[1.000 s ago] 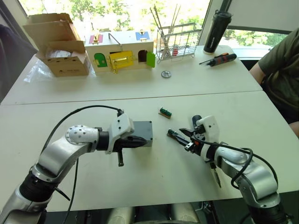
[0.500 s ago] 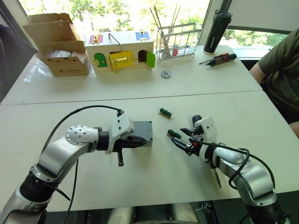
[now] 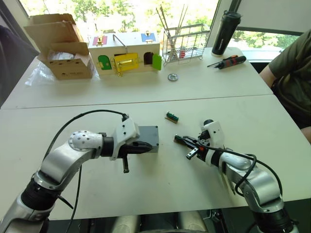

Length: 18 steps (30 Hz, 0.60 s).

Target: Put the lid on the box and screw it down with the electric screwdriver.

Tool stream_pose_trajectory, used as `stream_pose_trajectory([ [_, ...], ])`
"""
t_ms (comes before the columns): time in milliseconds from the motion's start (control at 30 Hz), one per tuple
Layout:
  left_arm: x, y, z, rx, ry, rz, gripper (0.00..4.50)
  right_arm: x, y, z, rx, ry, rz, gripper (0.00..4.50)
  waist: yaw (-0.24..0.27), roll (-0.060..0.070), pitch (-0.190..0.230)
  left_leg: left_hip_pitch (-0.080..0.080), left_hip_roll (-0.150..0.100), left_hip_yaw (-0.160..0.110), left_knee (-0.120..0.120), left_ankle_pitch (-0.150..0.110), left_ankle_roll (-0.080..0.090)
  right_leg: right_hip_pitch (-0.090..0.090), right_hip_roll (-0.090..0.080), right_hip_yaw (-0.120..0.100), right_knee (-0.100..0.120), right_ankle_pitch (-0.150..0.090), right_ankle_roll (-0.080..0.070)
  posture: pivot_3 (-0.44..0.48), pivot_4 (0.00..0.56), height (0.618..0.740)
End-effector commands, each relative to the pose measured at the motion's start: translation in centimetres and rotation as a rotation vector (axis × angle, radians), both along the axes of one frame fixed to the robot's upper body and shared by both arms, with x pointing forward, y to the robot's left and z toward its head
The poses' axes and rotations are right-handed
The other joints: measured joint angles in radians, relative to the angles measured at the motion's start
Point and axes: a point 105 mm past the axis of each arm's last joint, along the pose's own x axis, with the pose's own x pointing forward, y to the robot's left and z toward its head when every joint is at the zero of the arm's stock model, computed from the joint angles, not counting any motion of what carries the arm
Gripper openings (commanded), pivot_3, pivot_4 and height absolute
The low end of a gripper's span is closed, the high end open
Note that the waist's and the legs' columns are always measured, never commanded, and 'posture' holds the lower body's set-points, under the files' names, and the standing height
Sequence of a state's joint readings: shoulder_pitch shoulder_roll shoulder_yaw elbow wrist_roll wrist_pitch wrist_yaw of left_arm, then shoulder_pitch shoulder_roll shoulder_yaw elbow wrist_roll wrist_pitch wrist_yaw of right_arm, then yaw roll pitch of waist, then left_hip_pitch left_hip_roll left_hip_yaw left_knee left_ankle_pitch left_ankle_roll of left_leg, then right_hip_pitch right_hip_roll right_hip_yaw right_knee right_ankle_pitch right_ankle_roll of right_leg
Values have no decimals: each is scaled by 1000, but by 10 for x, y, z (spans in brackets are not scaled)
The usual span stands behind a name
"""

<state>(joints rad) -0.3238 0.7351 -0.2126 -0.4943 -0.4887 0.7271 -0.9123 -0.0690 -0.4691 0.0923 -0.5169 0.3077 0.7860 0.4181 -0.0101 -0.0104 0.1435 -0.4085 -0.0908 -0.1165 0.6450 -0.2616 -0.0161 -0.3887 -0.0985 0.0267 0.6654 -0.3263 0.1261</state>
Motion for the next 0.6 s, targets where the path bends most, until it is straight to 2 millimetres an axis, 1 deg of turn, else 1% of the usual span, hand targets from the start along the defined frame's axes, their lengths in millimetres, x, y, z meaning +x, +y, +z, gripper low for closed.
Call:
stream_pose_trajectory([
  [33, -2, -2, 7, -12, -41, -15, 40, 1, -1, 17, 36, -63, -13, 20, 0, 0, 0, 0, 0, 0, 0, 0, 0, 0, 0, 0, 0, 0, 0, 0, 150, 740],
  [400, 2, 0, 14, -48, -27, -1, 40, -1, 2, 44, 67, -122, -1, 20, 0, 0, 0, 0, 0, 0, 0, 0, 0, 0, 0, 0, 0, 0, 0, 0, 150, 740],
  [533, 11, 7, 31, -117, -21, 42, 40, 2, 5, 60, 66, -167, 21, 20, -1, 0, 0, 0, 0, 0, 0, 0, 0, 0, 0, 0, 0, 0, 0, 0, 150, 740],
  [600, 20, 19, 44, -141, -27, 90, 40, 6, 12, 76, 87, -202, 46, 20, -2, 0, 0, 0, 0, 0, 0, 0, 0, 0, 0, 0, 0, 0, 0, 0, 150, 740],
])
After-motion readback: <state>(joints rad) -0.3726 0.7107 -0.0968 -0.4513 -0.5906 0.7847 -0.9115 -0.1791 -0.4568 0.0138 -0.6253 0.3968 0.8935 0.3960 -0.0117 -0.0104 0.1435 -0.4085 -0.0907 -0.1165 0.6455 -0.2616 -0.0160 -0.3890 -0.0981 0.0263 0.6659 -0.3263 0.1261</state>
